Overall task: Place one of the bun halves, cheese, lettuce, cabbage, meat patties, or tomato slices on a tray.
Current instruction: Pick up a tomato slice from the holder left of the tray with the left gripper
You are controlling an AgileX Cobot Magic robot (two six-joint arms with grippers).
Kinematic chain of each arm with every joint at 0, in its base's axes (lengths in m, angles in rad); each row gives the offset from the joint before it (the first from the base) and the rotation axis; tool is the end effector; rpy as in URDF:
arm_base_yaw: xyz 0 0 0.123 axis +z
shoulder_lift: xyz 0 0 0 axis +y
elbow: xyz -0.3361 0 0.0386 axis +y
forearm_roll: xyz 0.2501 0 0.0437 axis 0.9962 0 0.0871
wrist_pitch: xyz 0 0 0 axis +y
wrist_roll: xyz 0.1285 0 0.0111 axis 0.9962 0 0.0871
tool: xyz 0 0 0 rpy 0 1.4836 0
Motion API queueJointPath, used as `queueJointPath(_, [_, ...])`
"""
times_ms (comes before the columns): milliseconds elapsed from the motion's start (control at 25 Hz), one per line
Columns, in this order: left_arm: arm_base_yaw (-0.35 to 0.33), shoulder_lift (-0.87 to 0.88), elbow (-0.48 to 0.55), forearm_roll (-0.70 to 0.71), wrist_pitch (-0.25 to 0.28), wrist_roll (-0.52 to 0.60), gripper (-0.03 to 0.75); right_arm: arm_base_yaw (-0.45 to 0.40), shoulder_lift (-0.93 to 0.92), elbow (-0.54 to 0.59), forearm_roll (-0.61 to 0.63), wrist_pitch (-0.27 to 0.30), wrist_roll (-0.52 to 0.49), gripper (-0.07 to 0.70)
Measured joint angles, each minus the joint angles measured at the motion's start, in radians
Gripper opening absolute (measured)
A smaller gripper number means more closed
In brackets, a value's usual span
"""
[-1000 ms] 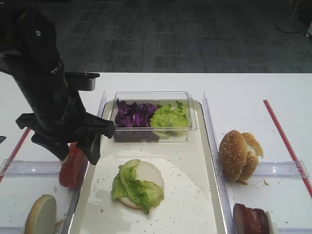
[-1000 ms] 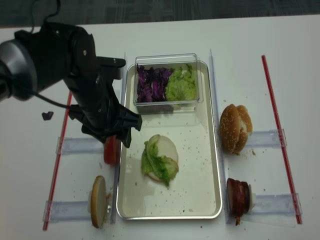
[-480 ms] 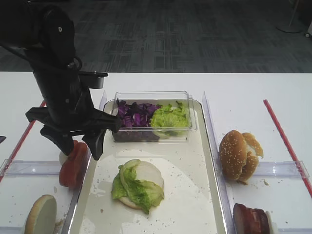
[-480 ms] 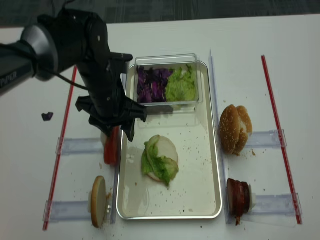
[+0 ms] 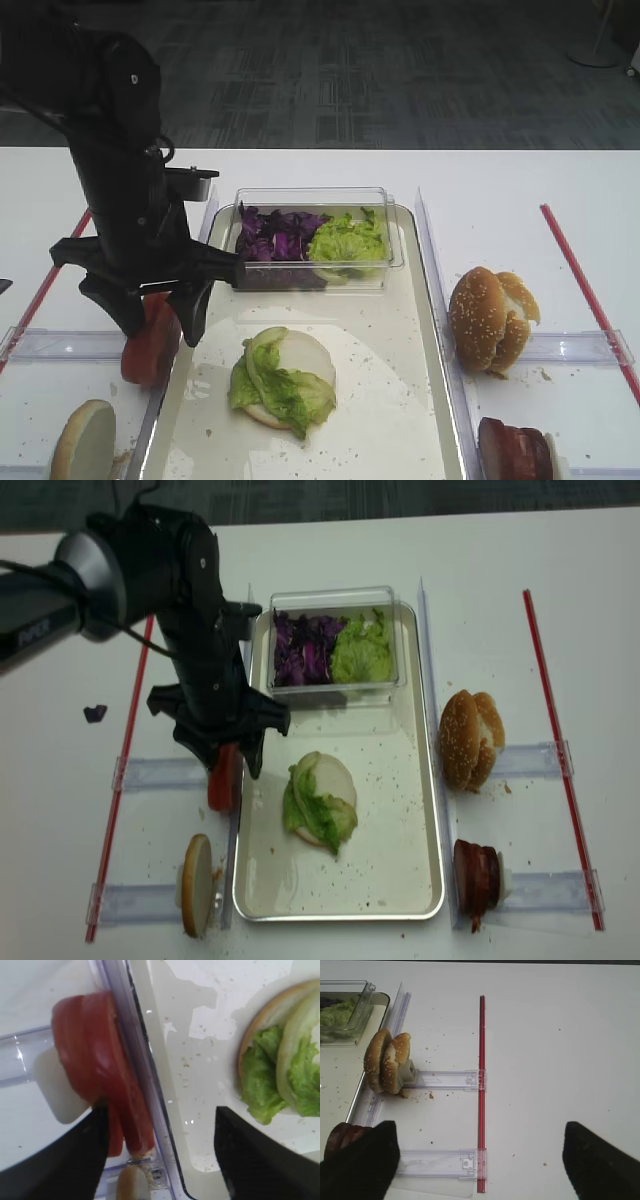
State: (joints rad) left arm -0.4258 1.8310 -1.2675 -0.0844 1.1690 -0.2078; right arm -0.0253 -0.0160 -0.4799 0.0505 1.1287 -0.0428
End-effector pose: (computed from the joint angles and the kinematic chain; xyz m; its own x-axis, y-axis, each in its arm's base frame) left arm 0.3137 -0.1533 0.2130 -0.9790 0.1829 0.0895 0.1782 0.9823 -0.0577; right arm -0.0272 0.0066 0.2467 -0.5179 -0.0081 -0.8554 -0.0247 0.9997 0.0055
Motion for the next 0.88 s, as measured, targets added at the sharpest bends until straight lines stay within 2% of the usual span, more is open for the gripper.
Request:
queueJointPath(360, [0.0,0.01,0.0,-0.007,-0.031,0.0,0.37,0.0,0.0,0.0,0.0,0.0,0.002,0.675])
queueJointPath(880, [0.017,0.01,0.0,0.003,-0.045,-0.003,0.366,0.0,0.0,0.0,0.0,0.0,0.002,0.675])
